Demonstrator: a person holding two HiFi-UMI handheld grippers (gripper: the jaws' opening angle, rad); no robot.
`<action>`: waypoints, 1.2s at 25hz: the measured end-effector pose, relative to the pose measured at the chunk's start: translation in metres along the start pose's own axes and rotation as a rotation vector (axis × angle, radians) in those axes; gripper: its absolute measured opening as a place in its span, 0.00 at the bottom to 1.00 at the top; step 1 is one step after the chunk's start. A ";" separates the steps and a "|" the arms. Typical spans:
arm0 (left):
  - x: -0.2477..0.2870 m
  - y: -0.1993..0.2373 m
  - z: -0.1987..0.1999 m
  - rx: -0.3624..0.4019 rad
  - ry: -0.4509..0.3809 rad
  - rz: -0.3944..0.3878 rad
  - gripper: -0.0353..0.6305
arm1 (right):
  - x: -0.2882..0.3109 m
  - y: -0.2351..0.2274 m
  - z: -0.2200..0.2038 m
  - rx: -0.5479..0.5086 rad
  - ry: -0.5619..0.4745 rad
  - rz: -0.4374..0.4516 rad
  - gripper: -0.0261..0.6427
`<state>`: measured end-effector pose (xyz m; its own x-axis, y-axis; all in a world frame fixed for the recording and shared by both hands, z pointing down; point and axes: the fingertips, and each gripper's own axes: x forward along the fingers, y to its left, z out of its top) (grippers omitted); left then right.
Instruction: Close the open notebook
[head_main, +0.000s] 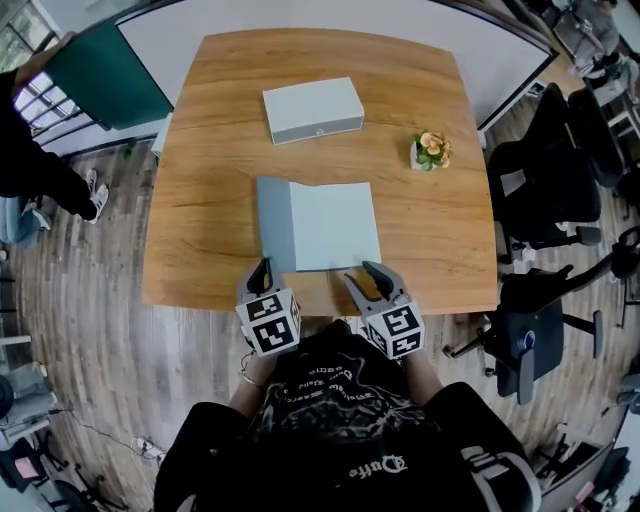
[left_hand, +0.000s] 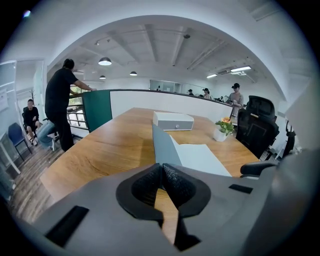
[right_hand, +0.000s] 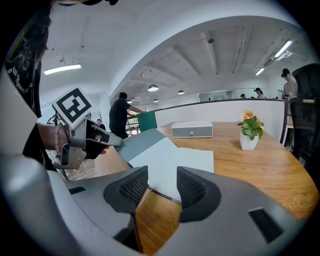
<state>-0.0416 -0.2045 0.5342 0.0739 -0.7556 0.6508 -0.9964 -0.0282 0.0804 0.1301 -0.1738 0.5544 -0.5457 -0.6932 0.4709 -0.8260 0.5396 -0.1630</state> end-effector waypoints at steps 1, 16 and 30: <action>-0.002 -0.005 0.003 0.006 -0.014 -0.011 0.11 | -0.001 0.000 0.000 -0.004 0.002 -0.002 0.32; -0.020 -0.091 0.031 0.083 -0.131 -0.208 0.11 | -0.018 -0.022 -0.002 -0.018 -0.010 -0.013 0.30; 0.008 -0.191 0.008 0.176 -0.074 -0.350 0.11 | -0.061 -0.071 -0.025 0.004 -0.006 -0.083 0.28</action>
<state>0.1485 -0.2109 0.5179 0.4136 -0.7251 0.5505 -0.9040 -0.3991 0.1534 0.2255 -0.1582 0.5590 -0.4762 -0.7382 0.4777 -0.8690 0.4782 -0.1273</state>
